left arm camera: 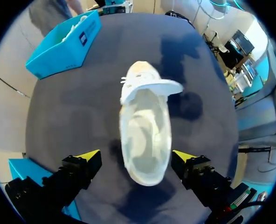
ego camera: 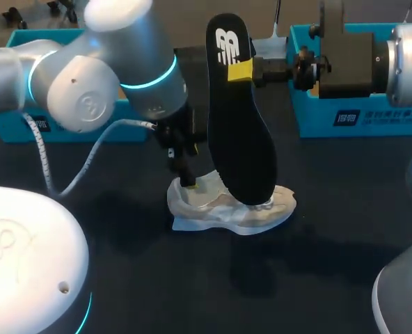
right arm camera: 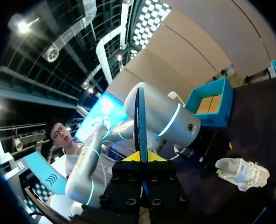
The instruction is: Take the shoe out of the shoebox, open the shoe tongue, remove and reinsert the insole, then place the shoe into the shoebox
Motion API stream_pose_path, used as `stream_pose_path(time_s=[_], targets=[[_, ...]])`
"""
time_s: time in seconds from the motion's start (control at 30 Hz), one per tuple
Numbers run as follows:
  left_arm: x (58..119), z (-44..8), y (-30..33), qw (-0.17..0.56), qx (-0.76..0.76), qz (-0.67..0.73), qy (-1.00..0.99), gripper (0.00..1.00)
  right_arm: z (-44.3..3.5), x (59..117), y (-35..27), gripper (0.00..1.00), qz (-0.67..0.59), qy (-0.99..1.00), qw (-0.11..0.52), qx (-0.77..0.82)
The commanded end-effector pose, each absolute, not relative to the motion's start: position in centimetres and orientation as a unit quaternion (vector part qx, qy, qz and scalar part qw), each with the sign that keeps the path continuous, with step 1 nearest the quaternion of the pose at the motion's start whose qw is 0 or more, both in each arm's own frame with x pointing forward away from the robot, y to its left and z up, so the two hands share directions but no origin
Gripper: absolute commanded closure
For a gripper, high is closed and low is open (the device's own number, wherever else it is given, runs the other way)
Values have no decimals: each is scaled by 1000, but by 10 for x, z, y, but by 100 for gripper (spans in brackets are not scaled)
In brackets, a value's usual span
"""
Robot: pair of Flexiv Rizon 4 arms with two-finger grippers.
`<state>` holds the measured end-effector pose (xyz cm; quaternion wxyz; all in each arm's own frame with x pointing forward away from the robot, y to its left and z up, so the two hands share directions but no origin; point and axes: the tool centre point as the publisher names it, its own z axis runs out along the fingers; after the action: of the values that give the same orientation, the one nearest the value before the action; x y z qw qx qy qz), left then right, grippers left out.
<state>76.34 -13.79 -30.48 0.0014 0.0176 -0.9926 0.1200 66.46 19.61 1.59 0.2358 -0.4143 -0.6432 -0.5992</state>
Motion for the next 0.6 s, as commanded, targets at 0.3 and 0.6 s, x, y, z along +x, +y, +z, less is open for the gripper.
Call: stream_pose_path(time_s=[0.3,0.6], targets=[[793,-331,-174,8,32,111,-993,0,15,664,199,100,-599,-643,234,-416],[795,-368,-192,25,2,135,-991,0,15,664,199,100,-599,-643,234,-416]])
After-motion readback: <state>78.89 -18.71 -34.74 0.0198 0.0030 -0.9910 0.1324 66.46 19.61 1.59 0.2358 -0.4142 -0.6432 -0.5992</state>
